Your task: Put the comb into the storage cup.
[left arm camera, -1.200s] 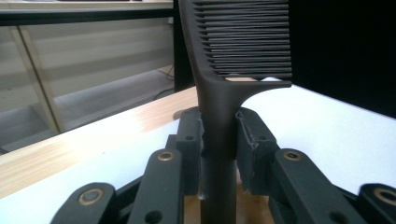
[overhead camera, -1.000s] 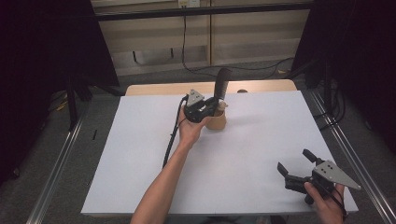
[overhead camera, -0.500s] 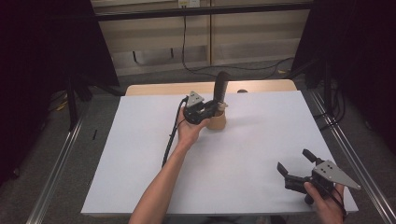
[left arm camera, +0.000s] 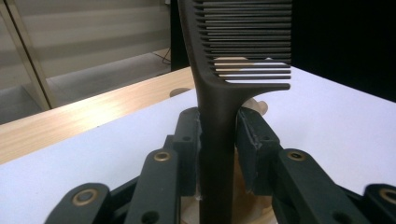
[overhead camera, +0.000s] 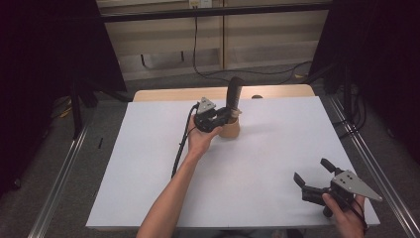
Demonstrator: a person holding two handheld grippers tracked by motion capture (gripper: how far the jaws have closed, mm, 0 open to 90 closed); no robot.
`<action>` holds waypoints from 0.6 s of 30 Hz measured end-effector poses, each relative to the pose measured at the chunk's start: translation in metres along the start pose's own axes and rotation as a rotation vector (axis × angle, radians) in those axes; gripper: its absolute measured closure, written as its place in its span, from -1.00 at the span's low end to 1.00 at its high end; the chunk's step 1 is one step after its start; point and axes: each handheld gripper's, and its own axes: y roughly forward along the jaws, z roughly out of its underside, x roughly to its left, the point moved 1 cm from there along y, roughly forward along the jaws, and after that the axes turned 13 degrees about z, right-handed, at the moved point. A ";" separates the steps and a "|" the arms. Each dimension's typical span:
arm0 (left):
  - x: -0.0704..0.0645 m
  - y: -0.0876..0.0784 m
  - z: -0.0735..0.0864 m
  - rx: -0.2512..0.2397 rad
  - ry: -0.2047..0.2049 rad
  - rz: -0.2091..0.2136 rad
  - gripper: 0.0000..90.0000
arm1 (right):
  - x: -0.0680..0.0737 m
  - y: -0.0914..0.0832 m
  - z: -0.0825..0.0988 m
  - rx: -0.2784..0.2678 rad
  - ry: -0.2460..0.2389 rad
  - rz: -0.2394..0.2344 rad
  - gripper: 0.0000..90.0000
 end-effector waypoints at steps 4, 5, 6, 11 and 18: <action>0.000 -0.001 0.000 0.004 -0.005 -0.006 0.47 | 0.000 -0.001 0.000 0.000 0.001 0.000 -1.00; 0.000 -0.002 -0.001 -0.001 -0.008 0.002 0.45 | 0.000 -0.001 0.000 0.000 0.002 -0.001 -1.00; 0.000 -0.002 -0.001 -0.004 -0.006 -0.002 0.43 | 0.000 -0.001 0.000 0.000 0.002 -0.001 -1.00; -0.002 -0.004 -0.003 0.015 0.007 -0.029 0.13 | 0.000 -0.001 0.000 -0.002 0.002 0.000 -1.00; -0.003 -0.011 -0.003 -0.031 0.018 -0.049 -0.13 | 0.001 0.000 0.000 -0.002 0.000 -0.002 -1.00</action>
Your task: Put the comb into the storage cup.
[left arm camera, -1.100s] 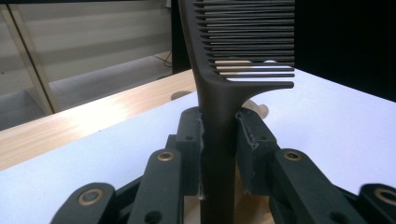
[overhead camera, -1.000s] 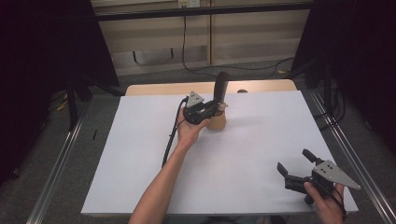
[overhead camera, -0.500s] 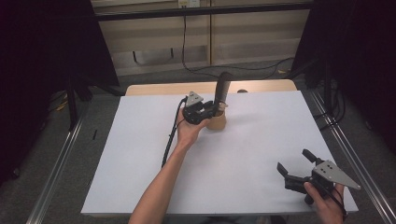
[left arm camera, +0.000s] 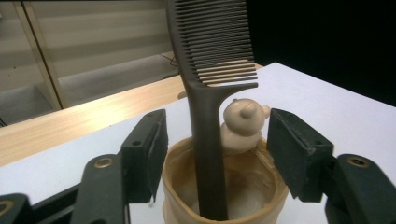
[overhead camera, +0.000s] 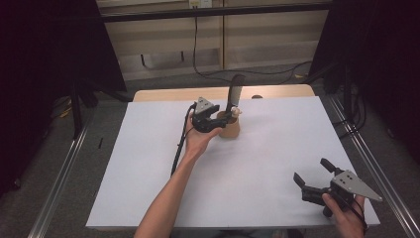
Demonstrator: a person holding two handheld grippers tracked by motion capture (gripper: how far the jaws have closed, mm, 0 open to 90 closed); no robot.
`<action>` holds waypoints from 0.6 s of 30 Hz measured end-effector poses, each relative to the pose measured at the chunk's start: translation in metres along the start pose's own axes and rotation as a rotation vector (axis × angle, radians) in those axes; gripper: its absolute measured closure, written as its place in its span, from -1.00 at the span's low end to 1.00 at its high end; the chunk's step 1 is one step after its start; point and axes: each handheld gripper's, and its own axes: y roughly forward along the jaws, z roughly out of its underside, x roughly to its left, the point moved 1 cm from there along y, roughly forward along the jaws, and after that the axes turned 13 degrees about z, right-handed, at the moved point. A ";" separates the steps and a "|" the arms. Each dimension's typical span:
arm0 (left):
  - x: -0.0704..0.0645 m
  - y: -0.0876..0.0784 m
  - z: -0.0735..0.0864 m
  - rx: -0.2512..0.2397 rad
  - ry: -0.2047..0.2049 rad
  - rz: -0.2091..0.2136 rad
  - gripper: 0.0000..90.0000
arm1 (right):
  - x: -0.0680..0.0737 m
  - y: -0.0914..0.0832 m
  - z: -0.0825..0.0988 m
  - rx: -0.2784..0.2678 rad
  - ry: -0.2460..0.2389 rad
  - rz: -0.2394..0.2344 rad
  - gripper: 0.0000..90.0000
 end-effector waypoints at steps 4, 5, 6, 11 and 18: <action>0.002 -0.002 -0.001 -0.012 -0.014 -0.006 -0.31 | -0.001 0.000 0.000 -0.006 0.004 0.006 -1.00; 0.002 -0.003 -0.001 -0.011 -0.014 -0.005 -0.38 | -0.002 0.000 0.000 -0.007 0.008 0.005 -1.00; 0.002 -0.004 -0.001 -0.005 -0.013 -0.011 -0.42 | -0.002 0.001 0.000 -0.004 0.007 0.008 -1.00; 0.002 -0.010 -0.002 0.008 -0.010 -0.051 -0.61 | -0.002 0.004 0.001 0.004 0.005 0.002 -1.00; -0.001 -0.019 -0.002 0.013 -0.018 -0.039 -0.93 | 0.001 0.005 0.001 0.007 0.000 -0.001 -1.00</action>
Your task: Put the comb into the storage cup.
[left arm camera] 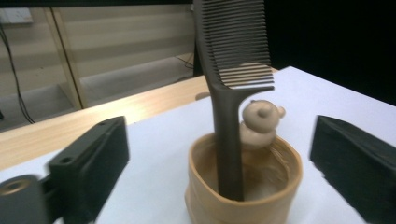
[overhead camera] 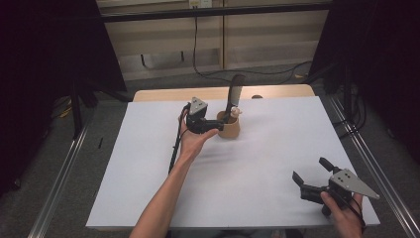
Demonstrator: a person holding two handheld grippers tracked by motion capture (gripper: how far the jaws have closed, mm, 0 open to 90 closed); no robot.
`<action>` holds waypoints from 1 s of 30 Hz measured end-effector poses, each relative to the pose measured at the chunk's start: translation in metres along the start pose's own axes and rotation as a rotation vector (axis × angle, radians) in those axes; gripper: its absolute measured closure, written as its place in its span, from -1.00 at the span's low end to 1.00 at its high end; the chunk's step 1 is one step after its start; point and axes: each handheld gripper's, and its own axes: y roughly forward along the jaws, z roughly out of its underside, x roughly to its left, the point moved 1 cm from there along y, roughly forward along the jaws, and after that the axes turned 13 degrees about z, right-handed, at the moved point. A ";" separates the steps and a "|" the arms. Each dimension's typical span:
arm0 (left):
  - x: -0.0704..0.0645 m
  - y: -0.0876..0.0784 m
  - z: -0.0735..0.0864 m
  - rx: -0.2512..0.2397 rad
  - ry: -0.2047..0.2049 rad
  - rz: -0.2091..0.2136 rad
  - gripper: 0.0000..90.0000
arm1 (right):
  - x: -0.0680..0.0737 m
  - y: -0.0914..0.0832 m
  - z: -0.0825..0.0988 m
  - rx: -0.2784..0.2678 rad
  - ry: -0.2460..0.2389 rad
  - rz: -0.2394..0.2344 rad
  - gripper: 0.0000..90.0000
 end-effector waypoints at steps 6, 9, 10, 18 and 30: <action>-0.009 -0.016 -0.001 -0.014 0.027 0.040 -0.93 | -0.002 -0.001 0.000 0.004 0.002 0.006 -1.00; -0.013 -0.022 -0.002 -0.020 0.055 0.037 -0.93 | -0.005 -0.003 0.000 -0.001 0.008 0.012 -1.00; -0.015 -0.024 -0.003 -0.021 0.062 0.022 -0.93 | -0.005 -0.003 0.000 0.000 0.008 0.012 -1.00; -0.023 -0.035 -0.003 -0.056 0.061 0.015 -0.93 | 0.001 -0.004 -0.002 -0.005 -0.008 0.001 -1.00; -0.036 -0.060 -0.015 -0.115 0.097 0.027 -0.96 | 0.000 -0.004 -0.001 -0.006 -0.010 0.001 -1.00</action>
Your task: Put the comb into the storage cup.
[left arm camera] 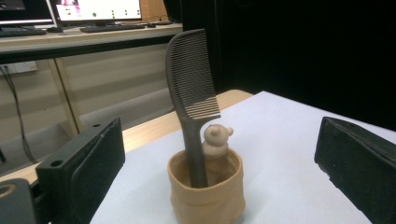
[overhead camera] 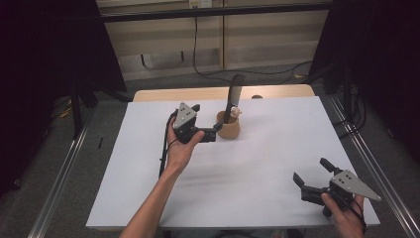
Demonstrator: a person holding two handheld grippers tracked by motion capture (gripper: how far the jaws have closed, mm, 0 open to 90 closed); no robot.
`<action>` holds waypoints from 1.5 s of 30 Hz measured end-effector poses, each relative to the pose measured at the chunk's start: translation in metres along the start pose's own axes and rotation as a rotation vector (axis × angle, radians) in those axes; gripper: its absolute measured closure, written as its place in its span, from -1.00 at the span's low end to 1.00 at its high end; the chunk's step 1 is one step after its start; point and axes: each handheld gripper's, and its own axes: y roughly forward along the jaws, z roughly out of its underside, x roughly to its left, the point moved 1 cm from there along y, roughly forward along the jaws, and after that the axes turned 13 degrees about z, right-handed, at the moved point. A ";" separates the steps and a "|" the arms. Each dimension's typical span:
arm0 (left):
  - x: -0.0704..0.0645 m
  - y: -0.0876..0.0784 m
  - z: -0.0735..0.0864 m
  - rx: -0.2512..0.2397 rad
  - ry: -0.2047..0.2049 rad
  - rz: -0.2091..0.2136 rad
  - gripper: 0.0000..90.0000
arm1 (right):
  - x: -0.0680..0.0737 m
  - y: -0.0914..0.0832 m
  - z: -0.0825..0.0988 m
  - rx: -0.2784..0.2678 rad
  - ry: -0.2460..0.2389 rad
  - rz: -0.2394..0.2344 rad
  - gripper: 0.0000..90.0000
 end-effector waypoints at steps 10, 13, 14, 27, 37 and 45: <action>-0.009 -0.022 0.002 -0.040 -0.012 -0.034 -0.96 | 0.001 -0.002 0.000 -0.001 -0.007 -0.002 -1.00; -0.009 -0.030 0.005 -0.040 -0.047 -0.019 -0.96 | 0.002 -0.001 0.000 -0.002 -0.008 -0.004 -1.00; -0.009 -0.032 0.005 -0.043 -0.049 -0.025 -0.96 | 0.002 -0.001 0.000 -0.001 -0.006 -0.002 -1.00; -0.016 -0.061 0.006 -0.025 -0.063 -0.082 -0.93 | 0.002 -0.002 -0.001 0.001 -0.007 0.002 -1.00; -0.014 -0.086 0.021 -0.017 -0.058 -0.115 -0.91 | 0.002 -0.001 0.000 0.000 -0.008 0.002 -1.00; -0.011 -0.109 0.031 -0.010 -0.075 -0.151 -0.91 | 0.004 -0.001 0.000 0.003 -0.012 0.009 -1.00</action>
